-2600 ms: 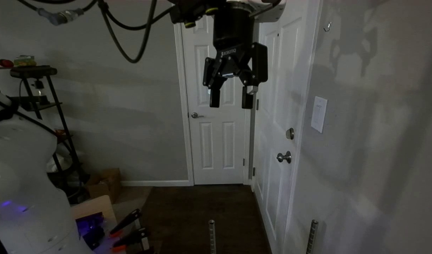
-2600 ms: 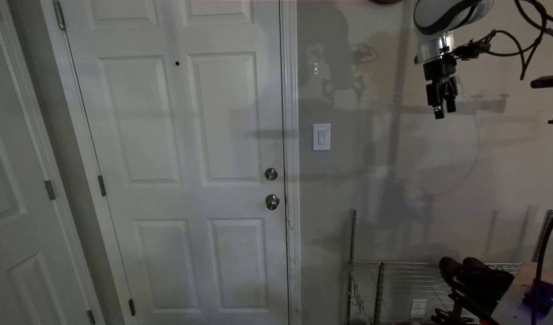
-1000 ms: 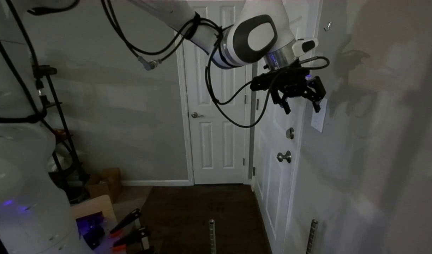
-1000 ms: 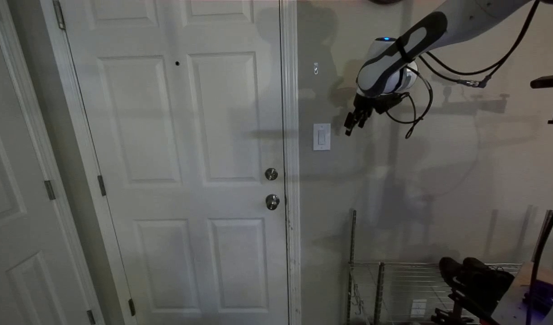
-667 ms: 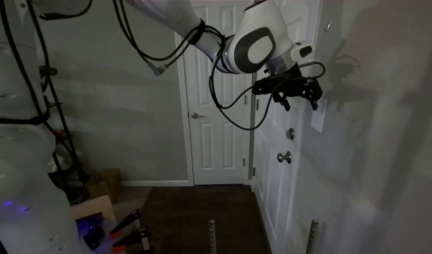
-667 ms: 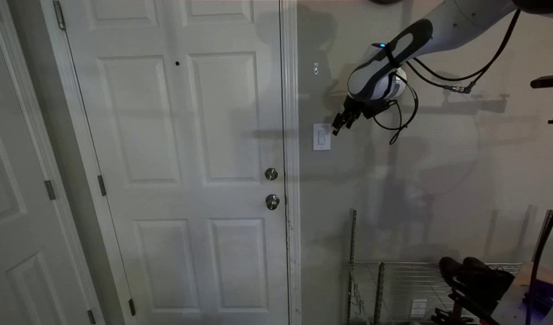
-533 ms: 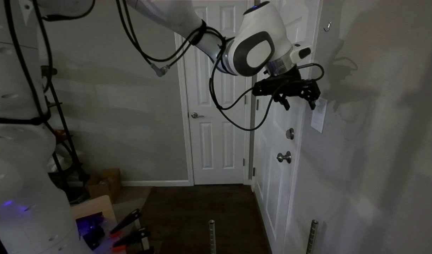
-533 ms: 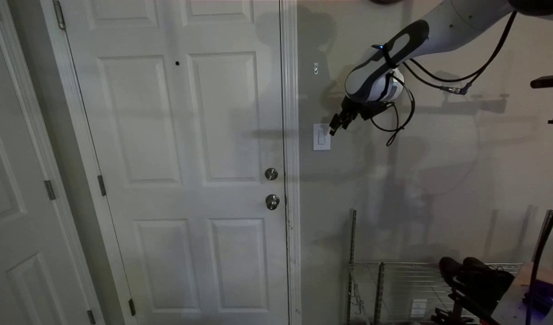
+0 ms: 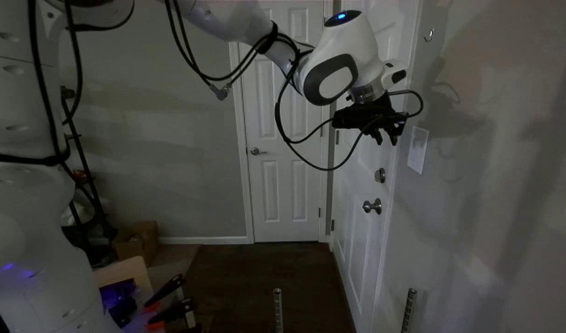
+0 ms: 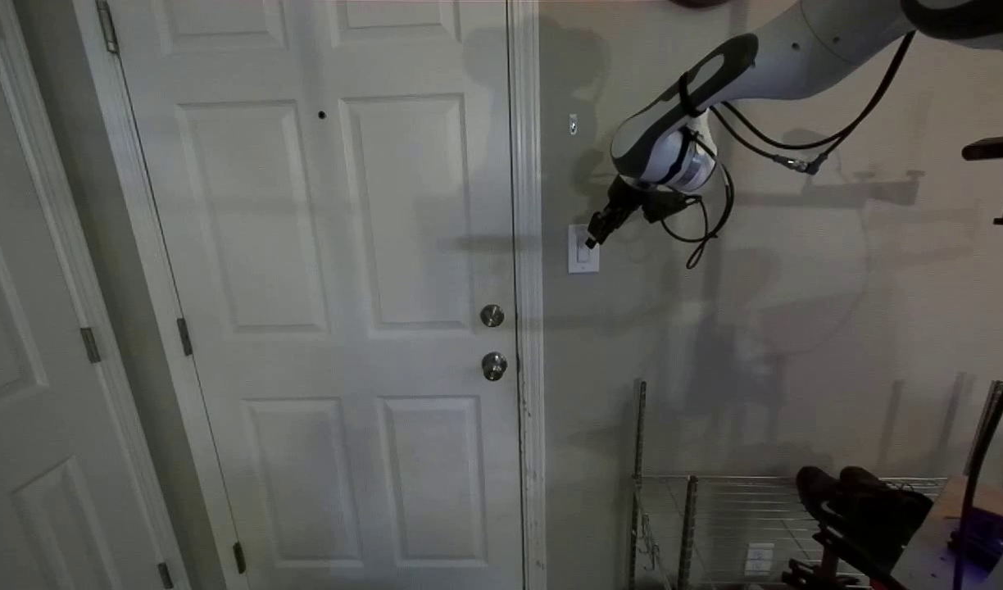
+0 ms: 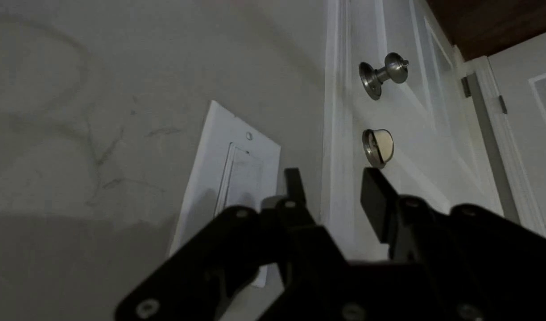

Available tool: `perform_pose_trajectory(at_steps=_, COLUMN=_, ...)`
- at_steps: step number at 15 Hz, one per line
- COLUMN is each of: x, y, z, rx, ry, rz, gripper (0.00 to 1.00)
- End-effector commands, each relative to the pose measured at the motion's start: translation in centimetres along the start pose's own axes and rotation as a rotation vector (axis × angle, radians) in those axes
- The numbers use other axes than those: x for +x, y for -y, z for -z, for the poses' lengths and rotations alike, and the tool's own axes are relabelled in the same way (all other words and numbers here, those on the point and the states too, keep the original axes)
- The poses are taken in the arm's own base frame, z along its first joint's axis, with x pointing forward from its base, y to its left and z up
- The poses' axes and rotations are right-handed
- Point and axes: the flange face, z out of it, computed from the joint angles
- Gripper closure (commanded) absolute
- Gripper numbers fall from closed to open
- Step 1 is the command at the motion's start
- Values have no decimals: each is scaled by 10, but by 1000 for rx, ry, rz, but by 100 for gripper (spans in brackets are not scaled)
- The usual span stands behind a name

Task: Turn on the light switch

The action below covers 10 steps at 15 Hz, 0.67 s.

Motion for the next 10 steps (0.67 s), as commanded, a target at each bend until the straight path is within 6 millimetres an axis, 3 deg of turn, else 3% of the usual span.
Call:
perform_pose_trajectory(at_steps=1, x=0, y=-15, z=-8, rx=8, ry=-21, rz=2, gripper=90)
perform_pose_trajectory(at_steps=6, x=-4, y=-37, z=-19, rx=8, ry=-17, rz=-23, gripper=100)
perform_pose_trajectory(at_steps=8, x=-2, y=-42, z=-22, rx=10, ry=-22, rz=-13, gripper=94)
perform_pose_trajectory(at_steps=10, x=0, y=-46, z=-25, rx=9, ry=-21, rz=-2, gripper=94)
